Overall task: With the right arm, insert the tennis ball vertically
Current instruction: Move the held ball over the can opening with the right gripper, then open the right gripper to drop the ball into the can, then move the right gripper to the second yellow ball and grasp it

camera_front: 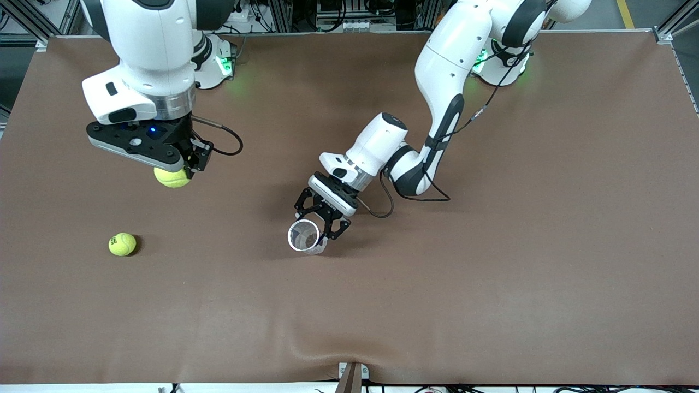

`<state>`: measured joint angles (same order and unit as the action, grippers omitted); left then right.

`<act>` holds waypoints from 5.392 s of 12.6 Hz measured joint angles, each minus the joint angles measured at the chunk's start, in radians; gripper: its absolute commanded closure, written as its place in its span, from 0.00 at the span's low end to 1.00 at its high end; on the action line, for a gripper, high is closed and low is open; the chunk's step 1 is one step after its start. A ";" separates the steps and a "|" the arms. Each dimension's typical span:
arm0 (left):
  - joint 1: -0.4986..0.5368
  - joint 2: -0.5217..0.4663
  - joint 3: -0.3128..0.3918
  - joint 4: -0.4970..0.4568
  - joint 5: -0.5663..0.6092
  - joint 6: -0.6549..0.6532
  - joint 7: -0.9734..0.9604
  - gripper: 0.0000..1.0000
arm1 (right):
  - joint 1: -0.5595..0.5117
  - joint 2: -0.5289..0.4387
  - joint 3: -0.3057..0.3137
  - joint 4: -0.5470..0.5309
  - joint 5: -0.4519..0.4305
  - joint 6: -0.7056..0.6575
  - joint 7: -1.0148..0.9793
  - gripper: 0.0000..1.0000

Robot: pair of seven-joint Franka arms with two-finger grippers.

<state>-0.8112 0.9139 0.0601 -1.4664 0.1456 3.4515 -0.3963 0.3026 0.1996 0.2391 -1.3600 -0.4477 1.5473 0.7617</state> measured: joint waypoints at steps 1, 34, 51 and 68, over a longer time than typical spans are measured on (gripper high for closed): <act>0.000 0.000 0.000 0.000 0.000 0.000 0.000 0.28 | 0.000 0.000 0.000 0.000 0.000 0.000 0.001 0.63; -0.002 0.020 0.013 0.001 0.000 0.040 0.007 0.27 | 0.117 0.346 -0.110 -0.050 0.429 0.685 0.401 0.54; -0.002 0.021 0.014 0.001 0.000 0.041 0.007 0.19 | 0.129 0.356 -0.115 -0.045 0.489 0.753 0.416 0.00; -0.003 0.023 0.014 0.002 0.000 0.042 0.007 0.00 | 0.054 0.236 -0.568 -0.170 0.544 0.426 -0.530 0.00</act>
<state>-0.8141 0.9367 0.0743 -1.4643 0.1457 3.4934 -0.3891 0.3566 0.4351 -0.3288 -1.5304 0.0964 1.9738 0.2317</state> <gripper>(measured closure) 0.000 0.000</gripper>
